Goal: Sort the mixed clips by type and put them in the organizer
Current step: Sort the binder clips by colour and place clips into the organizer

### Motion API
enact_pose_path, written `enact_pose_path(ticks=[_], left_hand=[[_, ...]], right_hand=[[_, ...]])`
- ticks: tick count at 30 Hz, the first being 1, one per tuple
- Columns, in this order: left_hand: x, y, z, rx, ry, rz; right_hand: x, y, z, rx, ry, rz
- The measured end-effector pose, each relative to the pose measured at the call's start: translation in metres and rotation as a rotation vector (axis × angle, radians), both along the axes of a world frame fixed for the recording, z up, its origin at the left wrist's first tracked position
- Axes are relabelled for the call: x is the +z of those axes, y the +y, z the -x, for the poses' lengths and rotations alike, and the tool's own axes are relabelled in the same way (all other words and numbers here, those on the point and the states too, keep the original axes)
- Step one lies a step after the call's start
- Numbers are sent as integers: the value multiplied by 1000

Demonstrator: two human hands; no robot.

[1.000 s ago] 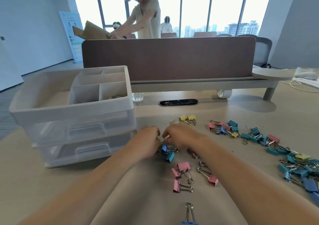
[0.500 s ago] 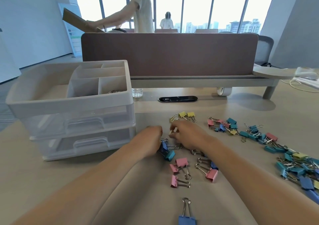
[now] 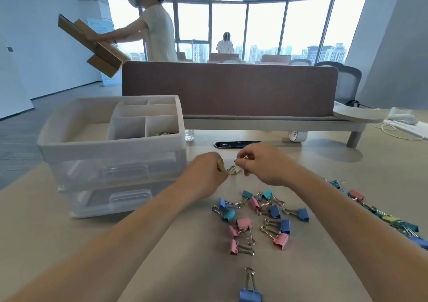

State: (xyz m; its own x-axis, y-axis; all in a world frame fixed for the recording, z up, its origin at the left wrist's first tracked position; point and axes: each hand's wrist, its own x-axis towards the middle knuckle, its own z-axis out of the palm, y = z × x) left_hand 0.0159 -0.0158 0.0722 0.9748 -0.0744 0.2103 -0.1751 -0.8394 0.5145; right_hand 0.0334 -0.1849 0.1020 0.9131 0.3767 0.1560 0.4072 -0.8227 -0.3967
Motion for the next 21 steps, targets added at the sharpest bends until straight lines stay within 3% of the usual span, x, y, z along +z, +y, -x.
enact_pose_path(ticks=[11, 21], left_hand=[[109, 79, 25, 38, -234, 156], [151, 189, -46, 205, -192, 132]], right_hand=[[104, 79, 7, 164, -127, -131], [126, 189, -72, 220, -140, -204]])
